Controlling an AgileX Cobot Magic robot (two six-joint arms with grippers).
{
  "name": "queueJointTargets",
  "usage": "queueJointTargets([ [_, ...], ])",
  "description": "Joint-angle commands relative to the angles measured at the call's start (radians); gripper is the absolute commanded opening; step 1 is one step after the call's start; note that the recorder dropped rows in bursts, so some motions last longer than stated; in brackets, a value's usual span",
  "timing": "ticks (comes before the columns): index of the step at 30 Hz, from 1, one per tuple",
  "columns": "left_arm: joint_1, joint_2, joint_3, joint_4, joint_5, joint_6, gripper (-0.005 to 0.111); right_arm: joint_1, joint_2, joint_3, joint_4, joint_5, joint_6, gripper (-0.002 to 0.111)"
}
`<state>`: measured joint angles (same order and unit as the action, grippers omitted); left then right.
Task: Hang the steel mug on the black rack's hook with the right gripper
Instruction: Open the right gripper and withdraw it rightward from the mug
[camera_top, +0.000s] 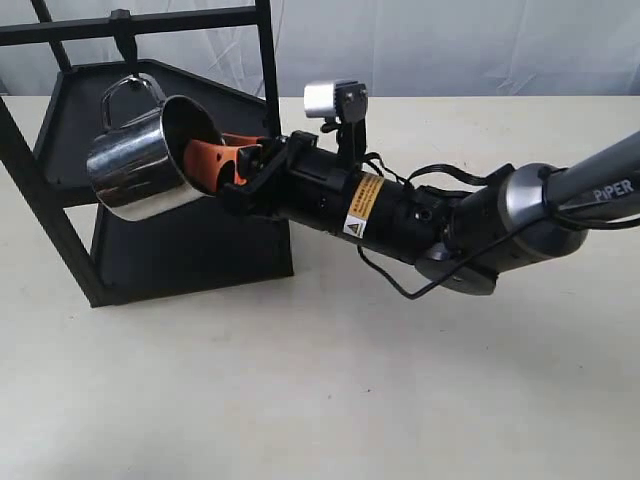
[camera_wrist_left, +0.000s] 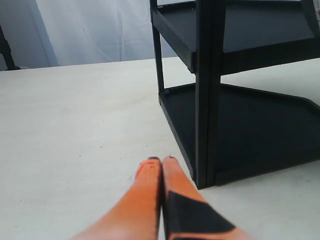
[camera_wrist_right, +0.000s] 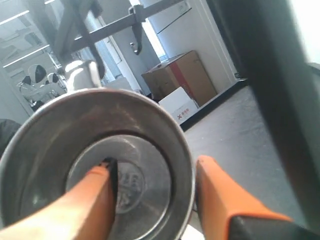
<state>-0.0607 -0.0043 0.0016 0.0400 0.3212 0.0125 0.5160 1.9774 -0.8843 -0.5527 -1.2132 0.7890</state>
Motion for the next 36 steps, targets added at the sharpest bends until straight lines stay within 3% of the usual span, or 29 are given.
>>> queueJointTargets([
  [1, -0.002, 0.004, -0.002, 0.001, -0.008, -0.004, 0.0, -0.027, -0.028, 0.036, 0.003, -0.008, 0.0, 0.047],
  [15, -0.002, 0.004, -0.002, 0.001, -0.008, -0.004, 0.0, -0.075, -0.128, 0.099, 0.007, -0.008, -0.032, 0.047],
  [17, -0.002, 0.004, -0.002, -0.001, -0.008, -0.004, 0.0, -0.09, -0.181, 0.156, 0.015, -0.008, -0.054, 0.037],
  [19, -0.002, 0.004, -0.002, -0.001, -0.008, -0.004, 0.0, -0.098, -0.284, 0.245, 0.025, -0.008, -0.124, 0.006],
  [20, -0.002, 0.004, -0.002, -0.001, -0.008, -0.004, 0.0, -0.098, -0.318, 0.269, 0.025, -0.008, -0.154, -0.001],
  [22, -0.002, 0.004, -0.002, -0.001, -0.008, -0.004, 0.0, -0.098, -0.398, 0.31, 0.025, 0.011, -0.201, 0.0],
  [26, -0.002, 0.004, -0.002, -0.001, -0.008, -0.004, 0.0, -0.098, -0.589, 0.334, 0.021, 0.358, -0.258, 0.0],
  [29, -0.002, 0.004, -0.002, -0.001, -0.008, -0.004, 0.0, -0.098, -0.824, 0.312, 0.026, 0.89, -0.354, 0.0],
  [30, -0.002, 0.004, -0.002, -0.001, -0.008, -0.004, 0.0, -0.098, -0.857, 0.307, 0.026, 0.994, -0.356, 0.0],
  [33, -0.002, 0.004, -0.002, -0.001, -0.008, -0.004, 0.0, -0.098, -0.953, 0.307, 0.043, 1.213, -0.355, 0.0],
  [36, -0.002, 0.004, -0.002, -0.001, -0.008, -0.004, 0.0, -0.098, -1.033, 0.307, 0.107, 1.325, -0.352, 0.0],
])
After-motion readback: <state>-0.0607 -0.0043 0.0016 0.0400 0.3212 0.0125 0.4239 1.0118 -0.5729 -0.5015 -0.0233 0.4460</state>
